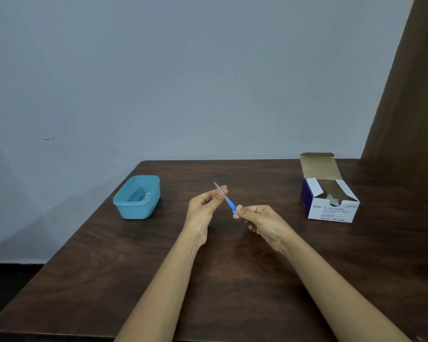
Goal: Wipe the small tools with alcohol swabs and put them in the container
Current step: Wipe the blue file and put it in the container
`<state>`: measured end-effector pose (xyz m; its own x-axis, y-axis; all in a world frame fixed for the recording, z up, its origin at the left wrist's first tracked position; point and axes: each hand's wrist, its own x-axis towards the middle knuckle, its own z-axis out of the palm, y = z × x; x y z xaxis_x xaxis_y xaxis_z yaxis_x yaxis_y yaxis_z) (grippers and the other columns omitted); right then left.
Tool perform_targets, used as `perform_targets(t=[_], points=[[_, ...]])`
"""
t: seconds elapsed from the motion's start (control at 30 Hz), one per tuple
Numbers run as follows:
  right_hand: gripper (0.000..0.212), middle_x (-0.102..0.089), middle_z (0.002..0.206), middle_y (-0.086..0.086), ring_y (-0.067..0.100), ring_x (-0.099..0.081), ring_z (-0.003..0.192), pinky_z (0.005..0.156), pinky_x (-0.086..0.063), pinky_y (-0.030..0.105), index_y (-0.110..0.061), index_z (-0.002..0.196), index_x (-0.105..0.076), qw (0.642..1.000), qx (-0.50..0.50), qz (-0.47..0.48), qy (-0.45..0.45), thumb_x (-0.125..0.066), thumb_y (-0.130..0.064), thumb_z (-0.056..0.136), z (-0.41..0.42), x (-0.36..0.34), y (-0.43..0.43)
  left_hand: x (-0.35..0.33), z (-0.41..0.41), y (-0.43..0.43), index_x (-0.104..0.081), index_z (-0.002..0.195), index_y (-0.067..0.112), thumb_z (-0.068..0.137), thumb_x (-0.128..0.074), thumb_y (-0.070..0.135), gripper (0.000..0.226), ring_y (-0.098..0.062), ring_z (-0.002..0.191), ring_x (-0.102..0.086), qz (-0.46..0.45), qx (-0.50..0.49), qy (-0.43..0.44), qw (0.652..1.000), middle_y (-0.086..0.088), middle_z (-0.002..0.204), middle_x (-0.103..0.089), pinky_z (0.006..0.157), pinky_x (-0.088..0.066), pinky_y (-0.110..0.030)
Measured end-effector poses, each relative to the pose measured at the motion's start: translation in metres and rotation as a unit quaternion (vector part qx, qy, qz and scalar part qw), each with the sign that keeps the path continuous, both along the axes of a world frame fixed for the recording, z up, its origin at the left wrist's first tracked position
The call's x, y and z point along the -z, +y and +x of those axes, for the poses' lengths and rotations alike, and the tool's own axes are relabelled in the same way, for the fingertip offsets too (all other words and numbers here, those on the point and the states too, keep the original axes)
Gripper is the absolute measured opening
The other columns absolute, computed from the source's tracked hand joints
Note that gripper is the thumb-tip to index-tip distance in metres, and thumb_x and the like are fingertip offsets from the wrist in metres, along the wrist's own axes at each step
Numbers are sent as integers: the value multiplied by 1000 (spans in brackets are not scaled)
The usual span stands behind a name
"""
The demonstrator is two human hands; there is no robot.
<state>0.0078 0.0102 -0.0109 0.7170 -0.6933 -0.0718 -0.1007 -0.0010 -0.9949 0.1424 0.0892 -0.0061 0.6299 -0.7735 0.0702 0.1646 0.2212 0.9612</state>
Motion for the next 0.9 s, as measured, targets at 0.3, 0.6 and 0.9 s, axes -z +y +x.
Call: perform_targets(t=[0.3, 0.6, 0.9], points=[[2, -72, 79, -5, 10, -54, 81, 75, -39, 26, -16, 77, -75, 998, -41, 36, 20, -75, -16, 79, -3, -6, -3, -1, -1, -1, -74, 87, 18, 84, -69, 21, 7, -5, 107, -59, -4, 3, -9, 1000, 15, 95, -73, 112, -33, -42], [19, -73, 97, -7, 4, -58, 89, 73, -39, 22, -17, 85, -76, 999, -12, -10, 30, -69, -34, 84, -2, -5, 1, -1, -2, -1, -74, 85, 19, 83, -69, 24, 7, 0, 100, -62, -11, 5, -19, 1000, 17, 92, -74, 110, -37, -36], [9, -73, 84, -7, 1, -62, 78, 70, -43, 18, -11, 85, -74, 999, -31, 16, 1, -70, -19, 84, -1, -5, 2, 0, -3, -2, -74, 85, 19, 83, -70, 21, 5, -2, 103, -63, -12, 15, -30, 999, 12, 97, -74, 104, -38, -30]])
